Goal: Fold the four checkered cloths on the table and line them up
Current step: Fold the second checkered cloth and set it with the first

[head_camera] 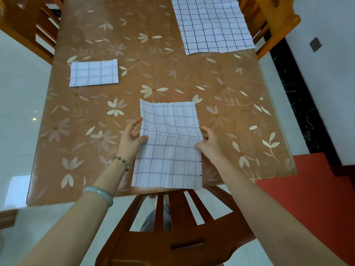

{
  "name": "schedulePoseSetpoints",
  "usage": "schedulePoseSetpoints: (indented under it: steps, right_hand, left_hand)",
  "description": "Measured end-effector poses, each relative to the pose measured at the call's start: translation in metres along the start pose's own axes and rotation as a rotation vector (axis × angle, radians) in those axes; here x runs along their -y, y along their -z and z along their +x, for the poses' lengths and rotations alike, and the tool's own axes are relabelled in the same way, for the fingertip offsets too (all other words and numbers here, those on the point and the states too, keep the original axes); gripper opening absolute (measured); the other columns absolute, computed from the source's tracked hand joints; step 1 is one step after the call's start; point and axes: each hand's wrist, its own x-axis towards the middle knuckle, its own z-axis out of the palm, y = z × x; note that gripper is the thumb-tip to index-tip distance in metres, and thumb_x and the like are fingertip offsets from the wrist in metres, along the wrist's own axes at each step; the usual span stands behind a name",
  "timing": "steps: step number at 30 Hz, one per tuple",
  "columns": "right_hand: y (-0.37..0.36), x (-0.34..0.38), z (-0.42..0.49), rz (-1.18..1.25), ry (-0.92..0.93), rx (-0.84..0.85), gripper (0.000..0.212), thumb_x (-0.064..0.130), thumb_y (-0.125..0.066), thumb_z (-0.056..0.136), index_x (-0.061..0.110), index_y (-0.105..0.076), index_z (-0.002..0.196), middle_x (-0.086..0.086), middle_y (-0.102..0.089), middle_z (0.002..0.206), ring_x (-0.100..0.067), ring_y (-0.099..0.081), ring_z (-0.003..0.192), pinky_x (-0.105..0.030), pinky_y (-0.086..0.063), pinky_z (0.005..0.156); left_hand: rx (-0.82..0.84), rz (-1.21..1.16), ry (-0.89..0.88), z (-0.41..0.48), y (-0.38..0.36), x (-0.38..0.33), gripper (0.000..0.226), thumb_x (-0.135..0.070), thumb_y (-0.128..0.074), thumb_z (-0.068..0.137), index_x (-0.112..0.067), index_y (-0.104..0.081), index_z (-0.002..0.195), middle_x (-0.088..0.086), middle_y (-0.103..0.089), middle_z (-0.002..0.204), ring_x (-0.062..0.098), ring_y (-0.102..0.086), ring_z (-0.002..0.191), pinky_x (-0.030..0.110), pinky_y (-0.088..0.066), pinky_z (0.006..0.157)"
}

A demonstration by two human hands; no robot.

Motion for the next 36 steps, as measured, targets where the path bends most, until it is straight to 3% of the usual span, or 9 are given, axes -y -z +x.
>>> schedulePoseSetpoints:
  steps: [6,8,10,12,16,20,24,29,36]
  right_hand:
    - [-0.004,0.003,-0.005,0.008,-0.082,0.14,0.055,-0.012,-0.057,0.076,0.016,-0.058,0.123,0.001,-0.051,0.089,-0.015,-0.049,0.066,-0.023,-0.044,0.052]
    - [-0.005,0.003,-0.007,-0.036,-0.049,0.127,0.046,-0.011,-0.058,0.076,0.015,-0.065,0.113,0.001,-0.046,0.079,-0.016,-0.045,0.06,-0.023,-0.044,0.051]
    - [-0.005,0.004,-0.008,-0.007,-0.007,0.113,0.037,-0.012,-0.058,0.076,0.01,-0.067,0.105,-0.003,-0.045,0.078,-0.018,-0.045,0.057,-0.025,-0.047,0.05]
    - [-0.004,0.009,-0.01,-0.007,0.038,0.097,0.029,-0.011,-0.059,0.079,0.006,-0.068,0.101,-0.008,-0.048,0.081,-0.02,-0.048,0.055,-0.021,-0.049,0.047]
    - [0.003,0.027,-0.015,-0.079,0.172,-0.003,0.022,-0.006,-0.063,0.08,0.002,-0.072,0.098,-0.004,-0.047,0.07,-0.004,-0.046,0.049,-0.008,-0.038,0.042]
    - [0.008,0.048,-0.019,-0.097,0.267,-0.082,0.016,-0.003,-0.066,0.079,0.004,-0.073,0.091,-0.005,-0.062,0.087,-0.005,-0.053,0.073,-0.016,-0.042,0.071]
    - [0.02,0.073,-0.025,-0.139,0.382,-0.098,0.01,0.005,-0.07,0.079,0.011,-0.072,0.086,0.003,-0.05,0.11,-0.008,-0.046,0.107,-0.022,-0.032,0.095]
    - [0.035,0.096,-0.038,0.047,0.452,0.054,0.014,0.003,-0.068,0.081,0.017,-0.064,0.079,0.0,-0.062,0.081,-0.012,-0.055,0.077,-0.018,-0.042,0.071]
    - [0.033,0.089,-0.03,0.09,0.416,0.037,0.007,0.02,-0.069,0.078,0.023,-0.063,0.075,-0.009,-0.055,0.077,-0.019,-0.05,0.074,-0.03,-0.04,0.072]
  left_hand:
    - [-0.042,0.17,-0.145,-0.006,0.009,-0.007,0.05,0.009,-0.057,0.08,-0.029,-0.063,0.113,-0.002,-0.061,0.123,0.007,-0.06,0.107,0.035,-0.049,0.094]
    - [-0.055,0.244,-0.189,-0.008,0.01,-0.011,0.046,0.009,-0.06,0.079,-0.022,-0.063,0.113,-0.014,-0.061,0.105,-0.01,-0.056,0.089,0.018,-0.043,0.088]
    - [-0.088,0.287,-0.199,-0.008,0.013,-0.013,0.039,0.008,-0.066,0.078,-0.015,-0.065,0.11,-0.023,-0.055,0.08,-0.008,-0.048,0.065,0.009,-0.037,0.071]
    - [-0.128,0.311,-0.179,-0.008,0.019,-0.015,0.032,0.002,-0.072,0.076,-0.013,-0.069,0.104,-0.024,-0.049,0.063,0.001,-0.039,0.059,0.012,-0.035,0.065]
    - [-0.167,0.405,-0.167,-0.008,0.03,-0.024,0.024,-0.005,-0.075,0.074,-0.018,-0.072,0.093,-0.007,-0.056,0.073,0.007,-0.047,0.067,0.021,-0.043,0.071]
    - [-0.198,0.508,-0.188,-0.011,0.034,-0.037,0.014,-0.011,-0.075,0.075,-0.021,-0.071,0.085,0.003,-0.064,0.08,0.013,-0.057,0.074,0.025,-0.049,0.071]
    - [-0.172,0.659,-0.375,-0.014,0.041,-0.058,0.013,-0.009,-0.072,0.08,-0.02,-0.064,0.078,0.003,-0.056,0.098,0.016,-0.051,0.097,0.027,-0.039,0.087]
    - [-0.079,0.475,-0.39,-0.024,0.05,-0.077,0.015,-0.02,-0.062,0.087,-0.025,-0.05,0.079,0.01,-0.057,0.08,0.02,-0.052,0.077,0.04,-0.047,0.074]
    - [-0.164,0.523,-0.363,-0.015,0.039,-0.075,0.009,-0.02,-0.055,0.094,-0.021,-0.051,0.086,0.014,-0.05,0.082,0.024,-0.052,0.072,0.039,-0.047,0.061]
